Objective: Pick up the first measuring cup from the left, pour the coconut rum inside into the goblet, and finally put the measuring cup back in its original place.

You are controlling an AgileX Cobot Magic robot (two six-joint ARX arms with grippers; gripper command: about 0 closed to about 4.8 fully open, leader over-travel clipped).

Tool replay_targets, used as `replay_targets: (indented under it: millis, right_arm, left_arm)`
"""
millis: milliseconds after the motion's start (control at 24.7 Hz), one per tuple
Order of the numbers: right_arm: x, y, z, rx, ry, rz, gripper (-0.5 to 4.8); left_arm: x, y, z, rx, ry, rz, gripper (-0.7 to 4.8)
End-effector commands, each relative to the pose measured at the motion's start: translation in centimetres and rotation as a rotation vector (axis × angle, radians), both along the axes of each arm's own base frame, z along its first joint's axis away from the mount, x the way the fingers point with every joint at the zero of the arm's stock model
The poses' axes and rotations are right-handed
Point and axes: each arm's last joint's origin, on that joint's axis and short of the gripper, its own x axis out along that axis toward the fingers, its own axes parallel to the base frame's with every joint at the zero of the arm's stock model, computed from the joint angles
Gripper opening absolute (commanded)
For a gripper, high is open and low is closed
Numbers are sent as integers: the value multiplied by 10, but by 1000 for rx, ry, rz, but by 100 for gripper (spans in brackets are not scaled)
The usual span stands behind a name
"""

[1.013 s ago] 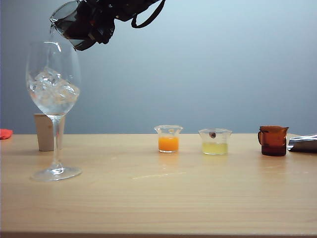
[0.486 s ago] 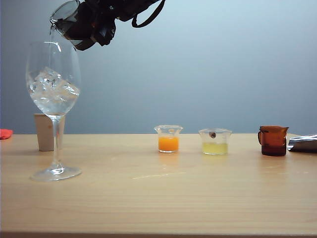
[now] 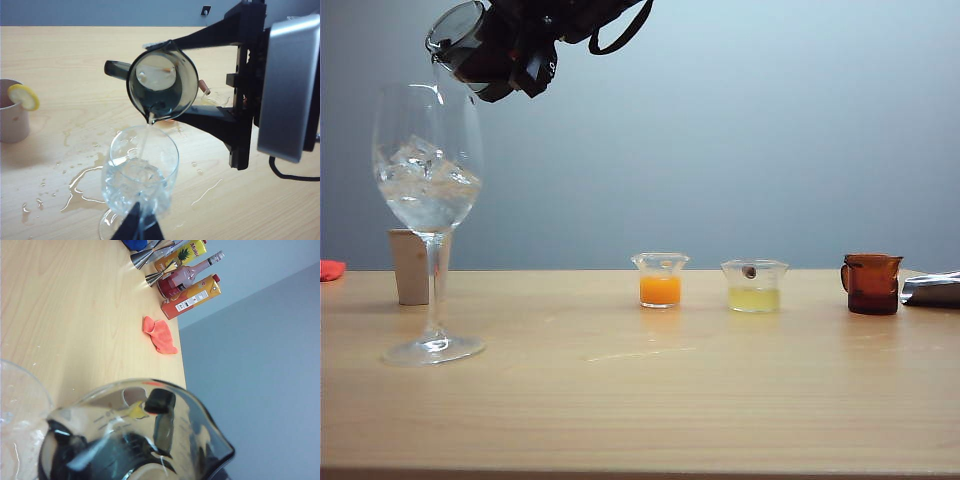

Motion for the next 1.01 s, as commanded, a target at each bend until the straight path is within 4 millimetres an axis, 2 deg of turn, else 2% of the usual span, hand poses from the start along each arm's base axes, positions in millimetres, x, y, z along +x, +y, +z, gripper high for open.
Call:
replay_targets:
  millis: [41, 1013]
  right_arm:
    - [-2, -1, 10, 39, -43, 2, -5]
    - [-6, 4, 10, -32, -190, -8, -5]
  left_arm:
    - [0, 0, 1, 2, -10, -4, -6]
    - [0, 0, 1, 2, -10, -4, -6]
